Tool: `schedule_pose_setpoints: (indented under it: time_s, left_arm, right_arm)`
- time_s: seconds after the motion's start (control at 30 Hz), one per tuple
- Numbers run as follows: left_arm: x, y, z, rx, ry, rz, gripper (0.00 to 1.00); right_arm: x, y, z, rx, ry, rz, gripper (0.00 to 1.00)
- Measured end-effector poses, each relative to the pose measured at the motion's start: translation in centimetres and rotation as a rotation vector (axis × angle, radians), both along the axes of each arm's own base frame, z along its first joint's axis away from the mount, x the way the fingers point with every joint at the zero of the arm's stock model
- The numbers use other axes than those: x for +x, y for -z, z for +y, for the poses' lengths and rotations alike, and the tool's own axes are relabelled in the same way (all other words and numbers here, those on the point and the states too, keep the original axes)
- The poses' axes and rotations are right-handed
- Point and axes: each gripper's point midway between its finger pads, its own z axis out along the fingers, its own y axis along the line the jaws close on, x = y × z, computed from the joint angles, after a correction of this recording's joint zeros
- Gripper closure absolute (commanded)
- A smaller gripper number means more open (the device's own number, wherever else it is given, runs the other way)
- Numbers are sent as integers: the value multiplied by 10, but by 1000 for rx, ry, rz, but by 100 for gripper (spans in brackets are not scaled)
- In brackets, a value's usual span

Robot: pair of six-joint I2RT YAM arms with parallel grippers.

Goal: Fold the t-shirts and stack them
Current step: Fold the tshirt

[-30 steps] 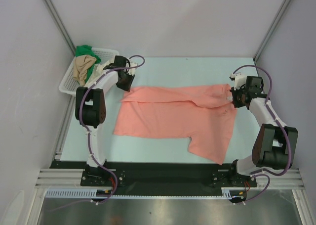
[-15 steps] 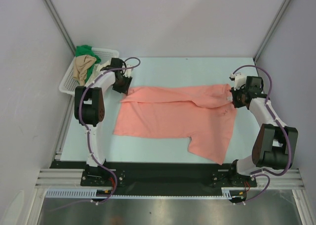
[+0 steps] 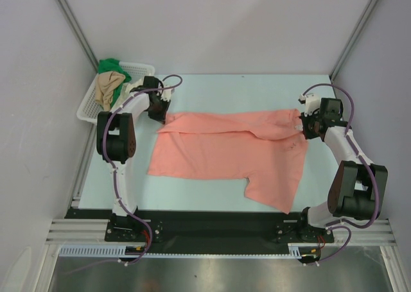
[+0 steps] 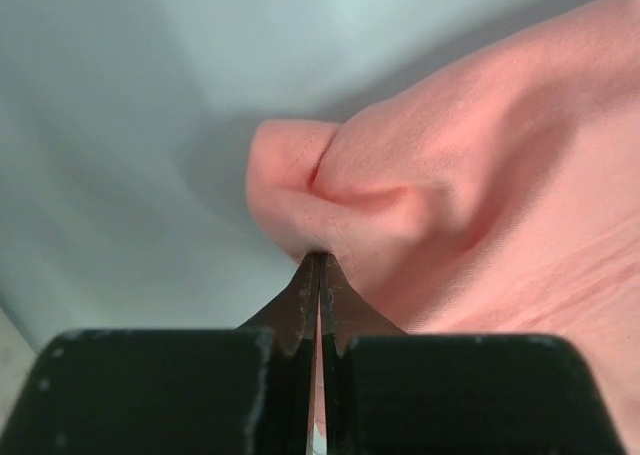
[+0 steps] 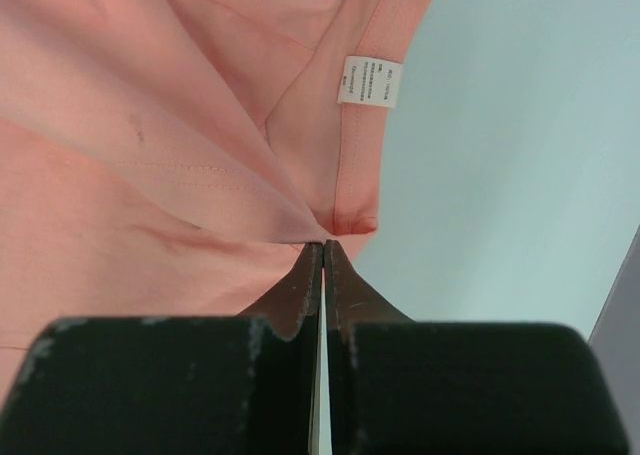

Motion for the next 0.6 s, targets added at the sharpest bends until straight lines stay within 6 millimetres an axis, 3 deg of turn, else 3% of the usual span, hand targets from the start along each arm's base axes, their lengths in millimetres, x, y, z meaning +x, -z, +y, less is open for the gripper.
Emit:
schedule_pose_setpoints:
  time_s: [0.27,0.6]
  left_arm:
    - [1,2,5,23,-11,-6,100]
    - [16,1,37,194,-69,-78,100]
  right_arm:
    - [0,0,0,0,0,-1,100]
    - [1,0,0,-2,0,-4,100]
